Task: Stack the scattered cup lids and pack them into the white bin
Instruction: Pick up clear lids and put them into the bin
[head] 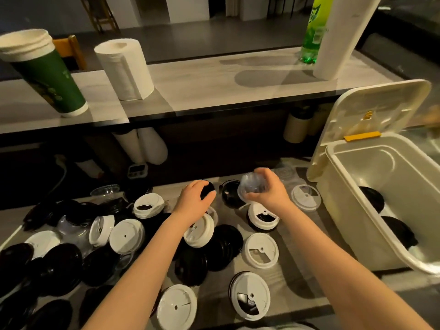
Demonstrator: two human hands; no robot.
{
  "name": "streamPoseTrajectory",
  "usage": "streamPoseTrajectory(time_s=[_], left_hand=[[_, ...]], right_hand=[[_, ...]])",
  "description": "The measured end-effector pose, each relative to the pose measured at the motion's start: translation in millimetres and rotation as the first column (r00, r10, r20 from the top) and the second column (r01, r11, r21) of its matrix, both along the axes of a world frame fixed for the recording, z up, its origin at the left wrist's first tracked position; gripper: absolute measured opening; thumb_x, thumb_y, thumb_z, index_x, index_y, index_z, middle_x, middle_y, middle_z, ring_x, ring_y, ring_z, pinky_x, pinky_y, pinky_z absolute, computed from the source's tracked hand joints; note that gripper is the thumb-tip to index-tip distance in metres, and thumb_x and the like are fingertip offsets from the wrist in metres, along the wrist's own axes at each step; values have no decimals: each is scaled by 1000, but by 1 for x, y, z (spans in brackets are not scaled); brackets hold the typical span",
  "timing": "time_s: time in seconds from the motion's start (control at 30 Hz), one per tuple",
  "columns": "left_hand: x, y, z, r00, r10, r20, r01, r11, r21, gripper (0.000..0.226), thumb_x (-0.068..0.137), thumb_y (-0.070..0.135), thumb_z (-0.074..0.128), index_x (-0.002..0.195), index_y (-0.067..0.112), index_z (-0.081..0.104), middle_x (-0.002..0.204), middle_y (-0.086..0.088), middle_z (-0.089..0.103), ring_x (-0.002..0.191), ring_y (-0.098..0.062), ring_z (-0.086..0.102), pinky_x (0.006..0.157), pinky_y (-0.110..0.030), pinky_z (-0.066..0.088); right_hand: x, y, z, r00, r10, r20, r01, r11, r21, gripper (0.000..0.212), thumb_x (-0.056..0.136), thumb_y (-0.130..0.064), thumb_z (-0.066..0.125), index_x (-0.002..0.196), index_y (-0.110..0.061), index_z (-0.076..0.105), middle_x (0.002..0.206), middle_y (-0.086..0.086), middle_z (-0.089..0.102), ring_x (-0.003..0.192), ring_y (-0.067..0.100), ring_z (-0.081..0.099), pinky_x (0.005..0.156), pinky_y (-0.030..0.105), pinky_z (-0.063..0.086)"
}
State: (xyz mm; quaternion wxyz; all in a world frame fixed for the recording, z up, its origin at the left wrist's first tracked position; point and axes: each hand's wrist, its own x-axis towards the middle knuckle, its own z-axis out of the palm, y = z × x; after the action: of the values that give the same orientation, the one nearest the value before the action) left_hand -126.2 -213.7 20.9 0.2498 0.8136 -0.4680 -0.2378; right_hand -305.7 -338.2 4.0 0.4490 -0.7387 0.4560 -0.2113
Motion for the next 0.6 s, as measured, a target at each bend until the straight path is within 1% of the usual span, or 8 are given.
streamPoseTrajectory(time_s=[0.1,0.17,0.23,0.33,0.43,0.5,0.53,0.6], left_hand=[[-4,-5,16,962,91,-257,-115,990,-79,43,96,37,46,135,19,47,138,1,46,126,-15,42,99,-28,36],[-2,-1,24,868,119,-482,-178,981,-78,39,95,43,46,128,24,52,131,3,52,119,-13,47,99,-31,39],[5,8,28,787,116,-607,-207,975,-82,29,93,45,48,113,26,56,121,0,58,112,-16,54,98,-38,45],[23,25,31,732,135,-668,-296,946,-133,15,94,30,53,103,20,59,107,-6,64,95,-18,62,84,-35,50],[51,46,24,735,239,-634,-434,884,-170,30,85,31,64,110,14,60,102,-6,65,87,-18,62,81,-36,51],[73,62,20,739,334,-585,-525,830,-190,54,66,46,71,110,16,60,101,-3,64,88,-17,61,82,-37,50],[82,69,18,729,372,-574,-560,807,-188,58,60,49,70,108,19,59,102,-1,63,91,-17,60,82,-36,49],[99,80,15,703,403,-586,-618,754,-223,42,69,36,74,104,20,57,100,-1,62,89,-16,60,78,-28,48]], right_hand=[[11,21,24,981,116,157,-109,993,-54,72,67,-15,82,129,-24,45,124,-5,44,114,10,47,93,22,42],[25,34,37,960,219,174,-201,973,-117,74,66,-17,83,128,-27,45,124,-9,44,114,5,46,95,17,40],[42,45,44,934,317,166,-288,941,-177,74,66,-18,83,128,-29,45,123,-12,45,114,2,46,94,12,39],[69,57,49,904,406,135,-375,903,-211,76,67,-18,83,131,-29,44,126,-13,45,116,0,45,95,13,38],[91,60,45,875,480,60,-467,870,-157,80,73,-20,79,141,-25,36,138,-10,44,126,0,40,101,15,33],[105,57,33,862,503,-66,-507,855,-106,77,80,-22,73,145,-23,32,145,-4,40,133,8,37,105,21,32],[113,54,26,847,504,-168,-523,847,-99,73,83,-24,70,145,-21,31,147,0,39,134,13,38,106,24,33],[130,53,12,775,511,-371,-580,808,-101,67,88,-26,64,146,-17,31,147,5,39,133,21,40,104,29,35]])
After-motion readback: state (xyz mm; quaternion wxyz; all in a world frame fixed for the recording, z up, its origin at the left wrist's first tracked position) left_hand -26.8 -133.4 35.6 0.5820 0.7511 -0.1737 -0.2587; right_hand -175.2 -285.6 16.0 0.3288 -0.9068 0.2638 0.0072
